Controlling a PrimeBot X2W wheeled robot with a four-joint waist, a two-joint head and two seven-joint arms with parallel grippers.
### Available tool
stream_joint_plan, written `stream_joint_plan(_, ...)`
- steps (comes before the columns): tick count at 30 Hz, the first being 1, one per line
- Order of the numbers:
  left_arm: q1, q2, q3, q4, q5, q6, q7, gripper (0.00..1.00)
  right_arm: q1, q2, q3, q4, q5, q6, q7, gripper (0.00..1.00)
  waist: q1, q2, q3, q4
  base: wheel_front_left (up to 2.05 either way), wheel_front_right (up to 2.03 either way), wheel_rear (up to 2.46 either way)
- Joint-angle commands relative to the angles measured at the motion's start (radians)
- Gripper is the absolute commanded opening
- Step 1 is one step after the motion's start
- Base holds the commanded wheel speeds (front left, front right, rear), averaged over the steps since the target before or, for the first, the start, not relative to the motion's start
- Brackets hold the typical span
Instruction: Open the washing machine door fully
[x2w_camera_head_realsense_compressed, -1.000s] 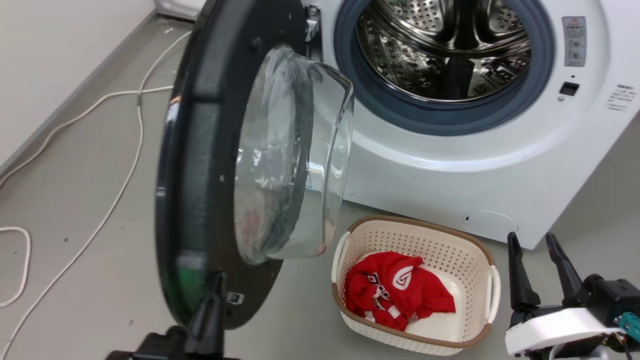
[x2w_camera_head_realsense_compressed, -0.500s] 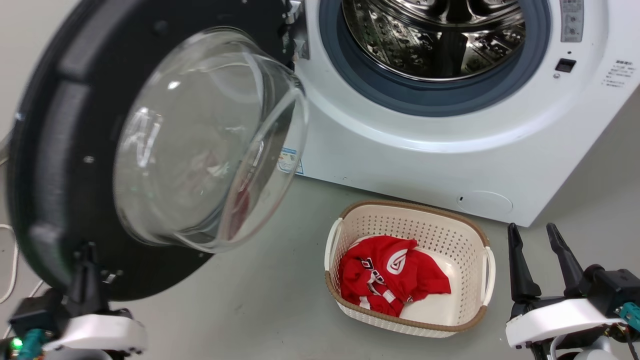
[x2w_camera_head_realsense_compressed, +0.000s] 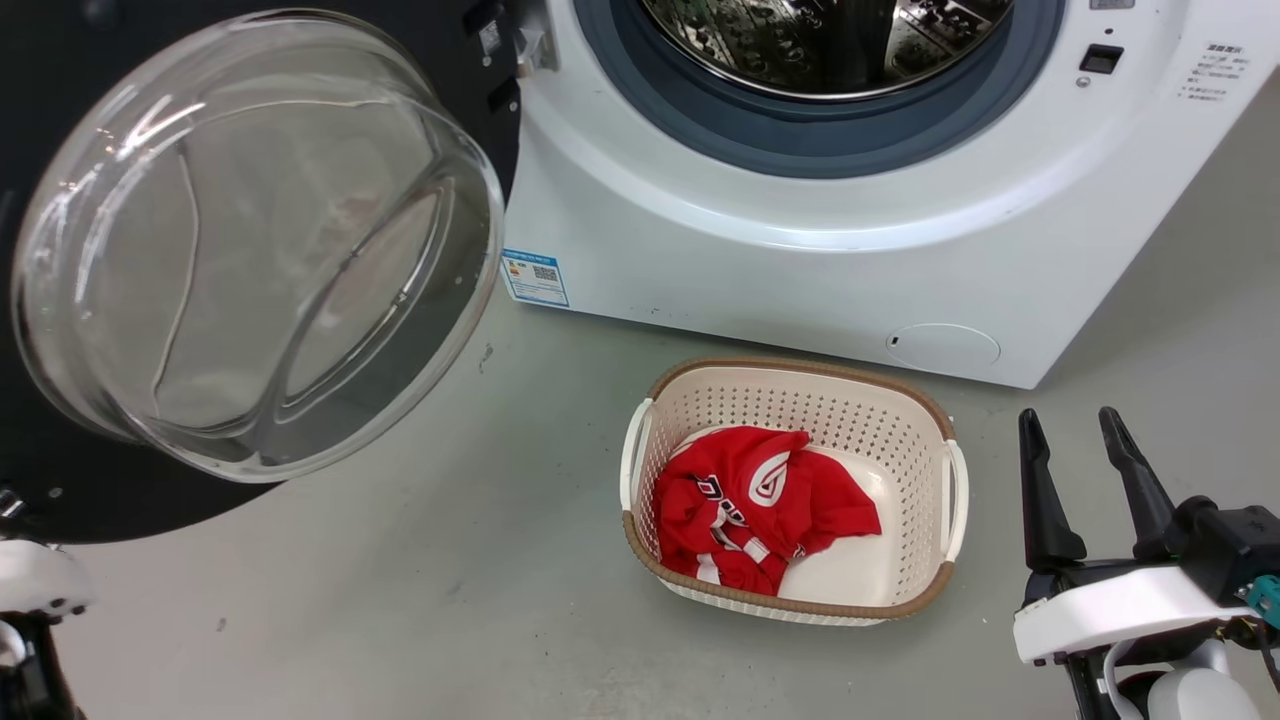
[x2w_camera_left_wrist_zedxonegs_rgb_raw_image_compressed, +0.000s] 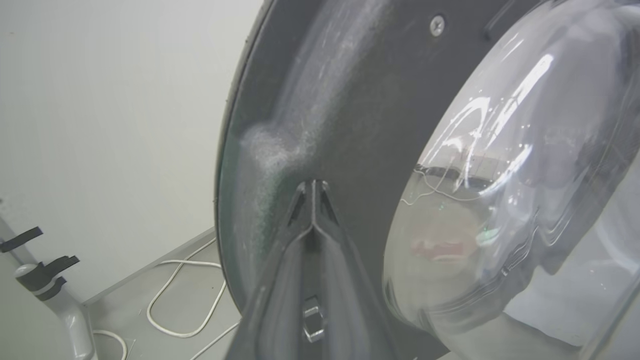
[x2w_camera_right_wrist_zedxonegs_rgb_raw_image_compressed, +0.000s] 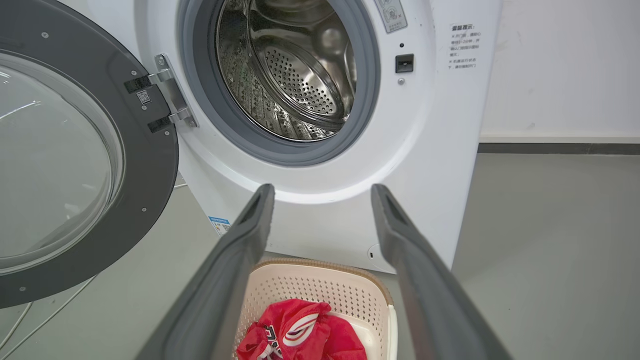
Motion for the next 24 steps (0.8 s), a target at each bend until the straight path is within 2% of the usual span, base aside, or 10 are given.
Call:
stream_joint_plan(1,-0.026,0.011,0.024,0.024,0.014,-0.013,-0.005,0.00,-0.013,0.002,0.002,0.000,-0.002,0.000,-0.002,1.00,-0.0001,0.0000,0.005,-0.007,0.00,0.00,0.00)
stream_joint_plan(8,-0.045,-0.021,0.094,0.085,0.067,-0.059,-0.005,0.00,-0.022,0.002,0.006,0.013,0.002,0.000,-0.008,1.00,-0.0001,0.0000,-0.002,-0.024,0.00,0.00,0.00)
stream_joint_plan(12,0.005,-0.081,0.127,0.040,0.107,-0.077,-0.005,0.00,-0.014,0.002,0.008,0.023,0.010,0.000,-0.016,1.00,-0.0001,0.0000,-0.017,-0.033,0.00,0.00,0.00)
stream_joint_plan(19,0.128,-0.223,0.154,-0.115,0.185,-0.122,-0.005,0.00,0.010,0.002,0.010,0.037,0.018,0.000,-0.025,1.00,-0.0001,0.0000,-0.053,-0.036,0.00,0.00,0.00)
stream_joint_plan(20,0.143,-0.244,0.149,-0.140,0.197,-0.130,-0.005,0.30,0.012,0.002,0.011,0.036,0.017,0.000,-0.027,1.00,-0.0001,0.0000,-0.058,-0.035,0.00,0.00,0.00)
stream_joint_plan(21,0.156,-0.265,0.144,-0.166,0.211,-0.136,-0.005,0.49,0.014,0.002,0.011,0.035,0.016,0.000,-0.029,1.00,-0.0001,0.0000,-0.062,-0.035,0.00,0.00,0.00)
stream_joint_plan(22,0.170,-0.284,0.134,-0.188,0.224,-0.140,-0.005,0.93,0.016,0.002,0.013,0.035,0.014,0.000,-0.030,1.00,-0.0001,0.0000,-0.068,-0.035,0.00,0.00,0.00)
stream_joint_plan(23,0.182,-0.298,0.124,-0.211,0.238,-0.147,-0.005,1.00,0.018,0.002,0.015,0.035,0.013,0.000,-0.030,1.00,-0.0001,0.0000,-0.073,-0.036,0.00,0.00,0.00)
stream_joint_plan(24,0.182,-0.298,0.124,-0.211,0.238,-0.147,-0.005,1.00,0.018,0.002,0.015,0.035,0.013,0.000,-0.030,1.00,-0.0001,0.0000,-0.073,-0.036,0.00,0.00,0.00)
